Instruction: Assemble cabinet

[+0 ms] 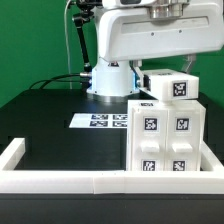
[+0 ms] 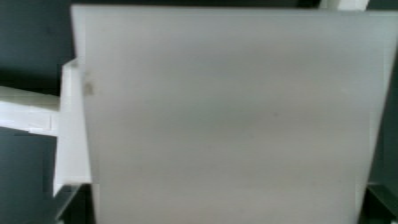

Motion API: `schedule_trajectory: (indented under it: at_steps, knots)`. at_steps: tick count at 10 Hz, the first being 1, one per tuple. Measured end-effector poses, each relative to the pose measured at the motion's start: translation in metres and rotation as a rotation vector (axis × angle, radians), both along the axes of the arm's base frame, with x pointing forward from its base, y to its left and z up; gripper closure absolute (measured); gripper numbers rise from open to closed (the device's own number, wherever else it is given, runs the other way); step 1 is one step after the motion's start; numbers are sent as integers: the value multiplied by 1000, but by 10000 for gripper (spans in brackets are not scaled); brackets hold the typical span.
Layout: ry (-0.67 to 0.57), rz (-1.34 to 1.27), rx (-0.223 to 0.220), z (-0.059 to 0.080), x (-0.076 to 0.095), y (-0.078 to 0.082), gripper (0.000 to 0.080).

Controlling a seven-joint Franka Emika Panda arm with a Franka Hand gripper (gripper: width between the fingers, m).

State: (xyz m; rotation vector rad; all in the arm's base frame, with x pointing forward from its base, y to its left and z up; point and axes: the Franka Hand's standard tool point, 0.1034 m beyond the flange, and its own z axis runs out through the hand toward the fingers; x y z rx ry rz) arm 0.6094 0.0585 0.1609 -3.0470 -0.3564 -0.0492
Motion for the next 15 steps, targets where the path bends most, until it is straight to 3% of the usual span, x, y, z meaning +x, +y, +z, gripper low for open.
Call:
schedule_trajectory:
  at_steps: [12, 15]
  knots:
    - [-53, -6, 2, -3, 6, 0, 239]
    - [-39, -176, 13, -3, 6, 1, 239]
